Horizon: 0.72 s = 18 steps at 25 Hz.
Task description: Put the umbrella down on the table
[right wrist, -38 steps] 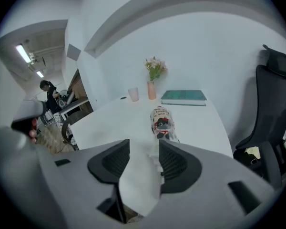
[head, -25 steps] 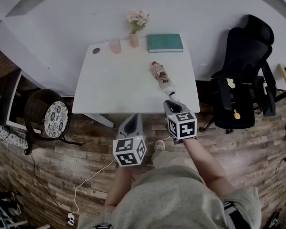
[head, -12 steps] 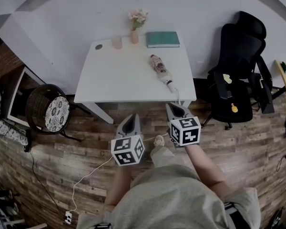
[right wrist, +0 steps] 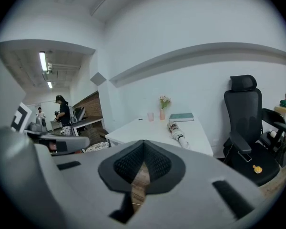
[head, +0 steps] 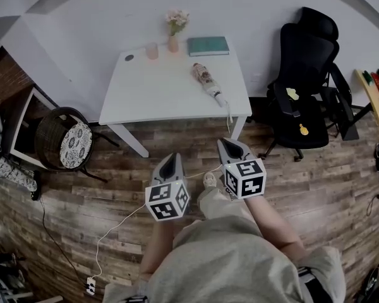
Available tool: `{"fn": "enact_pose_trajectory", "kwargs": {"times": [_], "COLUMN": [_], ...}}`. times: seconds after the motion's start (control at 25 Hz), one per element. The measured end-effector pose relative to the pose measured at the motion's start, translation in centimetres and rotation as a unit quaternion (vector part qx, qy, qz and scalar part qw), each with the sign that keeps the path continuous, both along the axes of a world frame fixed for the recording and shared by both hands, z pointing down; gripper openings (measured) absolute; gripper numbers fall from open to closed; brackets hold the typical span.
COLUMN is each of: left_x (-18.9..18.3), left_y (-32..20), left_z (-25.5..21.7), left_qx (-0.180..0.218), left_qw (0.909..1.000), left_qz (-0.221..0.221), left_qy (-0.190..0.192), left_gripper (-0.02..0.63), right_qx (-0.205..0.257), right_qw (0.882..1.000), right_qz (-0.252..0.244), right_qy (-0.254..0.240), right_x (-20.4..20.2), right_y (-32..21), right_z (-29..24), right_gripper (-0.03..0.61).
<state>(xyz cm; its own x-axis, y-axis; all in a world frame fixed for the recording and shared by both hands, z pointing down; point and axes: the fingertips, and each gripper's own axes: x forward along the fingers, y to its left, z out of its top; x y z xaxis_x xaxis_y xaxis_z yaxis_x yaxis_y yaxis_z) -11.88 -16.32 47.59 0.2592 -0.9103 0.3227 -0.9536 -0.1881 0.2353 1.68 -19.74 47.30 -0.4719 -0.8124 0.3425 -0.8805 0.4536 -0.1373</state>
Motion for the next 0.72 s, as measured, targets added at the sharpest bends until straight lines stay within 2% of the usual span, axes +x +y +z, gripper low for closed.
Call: {"fn": "enact_pose_trajectory", "kwargs": {"times": [0.28, 0.72], "left_x": [-0.1, 0.6], "left_y": [3.5, 5.6], "left_z": [-0.8, -1.5], "left_qx": [0.001, 0.007], "left_qw": [0.9999, 0.9999], "left_qz": [-0.007, -0.008], "left_qy": [0.009, 0.008], "left_gripper": [0.008, 0.008], "right_qx": [0.002, 0.009], "right_qw": [1.000, 1.000], "right_qz": [0.002, -0.006], "right_qy": [-0.012, -0.021], "right_x": [0.8, 1.2], "right_y": [3.9, 6.3], "right_z": [-1.0, -1.5], "right_gripper": [0.002, 0.002]}}
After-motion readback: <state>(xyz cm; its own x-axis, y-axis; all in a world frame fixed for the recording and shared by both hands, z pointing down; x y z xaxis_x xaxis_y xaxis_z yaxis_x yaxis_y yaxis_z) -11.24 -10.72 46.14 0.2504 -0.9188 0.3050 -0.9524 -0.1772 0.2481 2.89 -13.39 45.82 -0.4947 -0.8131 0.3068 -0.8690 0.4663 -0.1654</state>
